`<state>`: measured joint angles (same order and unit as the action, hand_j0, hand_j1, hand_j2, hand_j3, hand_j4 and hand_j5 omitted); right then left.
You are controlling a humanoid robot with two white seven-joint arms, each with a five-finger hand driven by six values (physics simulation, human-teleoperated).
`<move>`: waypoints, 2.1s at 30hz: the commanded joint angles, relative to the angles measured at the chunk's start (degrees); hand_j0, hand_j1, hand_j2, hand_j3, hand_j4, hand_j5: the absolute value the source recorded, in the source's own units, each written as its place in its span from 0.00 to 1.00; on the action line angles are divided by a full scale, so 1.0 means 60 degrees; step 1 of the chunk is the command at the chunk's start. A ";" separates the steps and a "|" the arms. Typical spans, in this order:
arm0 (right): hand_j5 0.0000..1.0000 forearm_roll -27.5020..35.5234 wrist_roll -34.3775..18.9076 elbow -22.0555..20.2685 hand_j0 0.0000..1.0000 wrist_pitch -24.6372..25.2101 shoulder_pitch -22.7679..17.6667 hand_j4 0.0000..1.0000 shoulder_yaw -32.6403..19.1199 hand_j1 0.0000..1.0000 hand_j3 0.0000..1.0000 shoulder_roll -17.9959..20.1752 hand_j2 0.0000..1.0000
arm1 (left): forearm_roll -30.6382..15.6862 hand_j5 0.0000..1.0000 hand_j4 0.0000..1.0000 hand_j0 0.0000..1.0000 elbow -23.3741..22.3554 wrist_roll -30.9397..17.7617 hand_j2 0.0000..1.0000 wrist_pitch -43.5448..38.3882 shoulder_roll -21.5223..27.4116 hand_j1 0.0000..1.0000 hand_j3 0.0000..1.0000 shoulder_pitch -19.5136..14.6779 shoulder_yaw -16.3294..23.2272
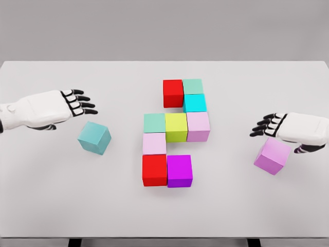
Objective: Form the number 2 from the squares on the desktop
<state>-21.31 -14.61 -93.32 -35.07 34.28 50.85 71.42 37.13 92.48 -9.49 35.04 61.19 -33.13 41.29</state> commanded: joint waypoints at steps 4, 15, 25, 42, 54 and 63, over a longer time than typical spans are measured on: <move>1.00 0.0035 0.0004 -0.0077 1.00 0.0012 -0.0015 1.00 0.0138 1.00 1.00 0.0020 1.00 | -0.0050 1.00 1.00 1.00 0.0143 -0.0089 1.00 -0.0007 -0.0252 1.00 1.00 0.0000 0.0090; 1.00 -0.0214 0.0004 -0.0414 1.00 0.0012 -0.0088 1.00 0.0490 1.00 1.00 0.0079 1.00 | -0.0021 1.00 1.00 1.00 0.0187 -0.0279 1.00 -0.0007 -0.0457 1.00 1.00 0.0000 0.0486; 1.00 -0.0595 0.0004 -0.0371 1.00 0.0012 -0.0088 1.00 0.0563 1.00 1.00 -0.0185 1.00 | 0.0184 1.00 1.00 1.00 0.0084 -0.0279 1.00 -0.0007 -0.0706 1.00 1.00 -0.0015 0.0735; 0.65 -0.1283 0.0004 -0.0400 0.65 0.0012 -0.0073 0.65 0.0490 0.65 0.65 -0.0053 0.65 | 0.0199 1.00 1.00 1.00 -0.0018 -0.0279 1.00 -0.0007 -0.0794 1.00 1.00 -0.0015 0.0779; 0.65 -0.1224 0.0004 -0.1117 0.65 0.0012 0.0015 0.65 0.0241 0.65 0.65 -0.0038 0.65 | 0.0345 1.00 1.00 1.00 -0.0033 -0.0279 1.00 -0.0007 -0.0926 1.00 1.00 -0.0015 0.0808; 0.65 -0.1137 0.0018 -0.1308 0.65 0.0012 0.0220 0.65 0.0270 0.65 0.65 -0.0449 0.65 | 0.0346 1.00 1.00 1.00 -0.0091 -0.0279 1.00 -0.0007 -0.0926 1.00 1.00 -0.0015 0.0925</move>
<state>-28.54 -14.59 -101.02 -35.06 35.77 52.47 69.31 39.54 91.99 -11.19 35.05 55.58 -33.14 46.81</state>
